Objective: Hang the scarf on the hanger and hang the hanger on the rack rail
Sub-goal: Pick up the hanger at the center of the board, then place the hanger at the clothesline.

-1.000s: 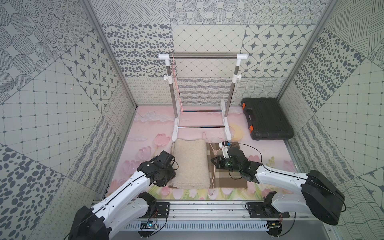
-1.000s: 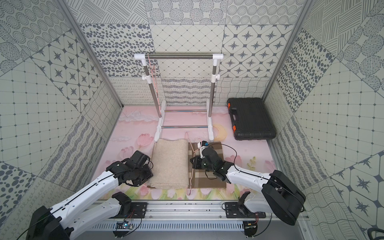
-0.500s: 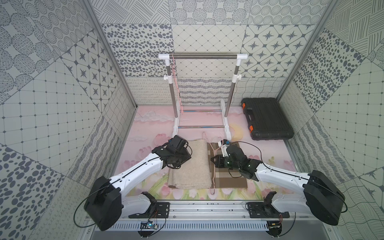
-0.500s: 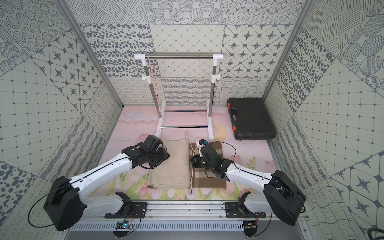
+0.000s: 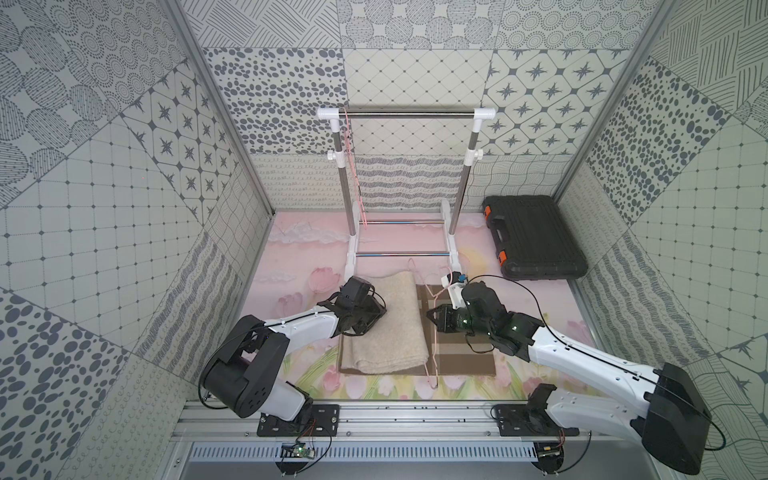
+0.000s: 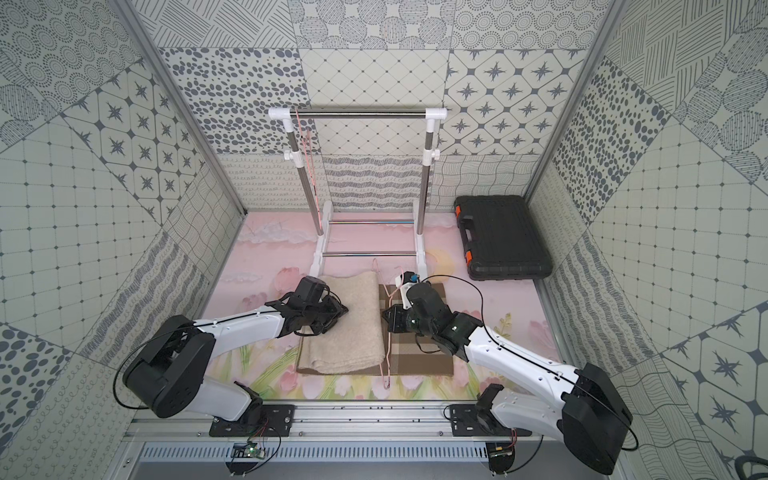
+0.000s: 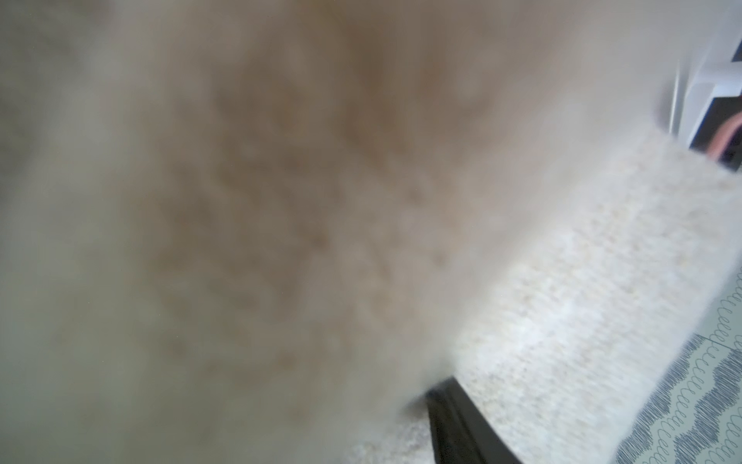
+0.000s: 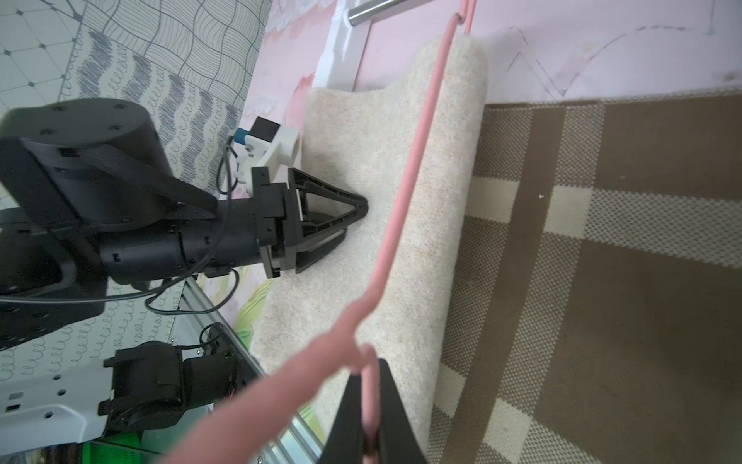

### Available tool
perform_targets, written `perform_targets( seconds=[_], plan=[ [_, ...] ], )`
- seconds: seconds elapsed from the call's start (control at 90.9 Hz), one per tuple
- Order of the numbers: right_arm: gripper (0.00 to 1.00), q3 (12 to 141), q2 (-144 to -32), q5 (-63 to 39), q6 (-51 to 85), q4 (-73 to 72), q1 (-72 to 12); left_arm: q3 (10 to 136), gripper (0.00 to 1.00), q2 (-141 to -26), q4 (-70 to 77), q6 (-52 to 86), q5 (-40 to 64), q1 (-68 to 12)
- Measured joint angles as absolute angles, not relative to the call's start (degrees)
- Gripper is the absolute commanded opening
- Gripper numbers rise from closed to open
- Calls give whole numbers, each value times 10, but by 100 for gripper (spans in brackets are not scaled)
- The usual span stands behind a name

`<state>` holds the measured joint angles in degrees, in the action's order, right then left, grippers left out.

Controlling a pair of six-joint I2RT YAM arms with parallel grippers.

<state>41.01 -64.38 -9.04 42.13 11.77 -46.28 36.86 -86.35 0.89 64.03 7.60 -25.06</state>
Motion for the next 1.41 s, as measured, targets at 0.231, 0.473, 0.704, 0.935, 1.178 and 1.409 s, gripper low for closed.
perform_targets(
  seconds=[0.231,0.473,0.704,0.935,1.178,1.409],
  plan=[
    [0,511,-656,-117,404,193,-467,392,57,-770,-65,644,56,-256],
    [0,645,-680,-122,389,284,-488,481,58,-657,-152,644,35,-258],
    [0,767,-718,-119,380,381,-495,588,58,-643,-183,644,36,-260],
    [0,903,-778,-123,364,466,-472,710,57,-696,-184,644,35,-281],
    [0,1051,-861,-142,334,517,-397,782,57,-738,-155,644,35,-312],
    [0,1228,-975,-183,303,538,-322,816,57,-754,-136,644,35,-335]
  ],
)
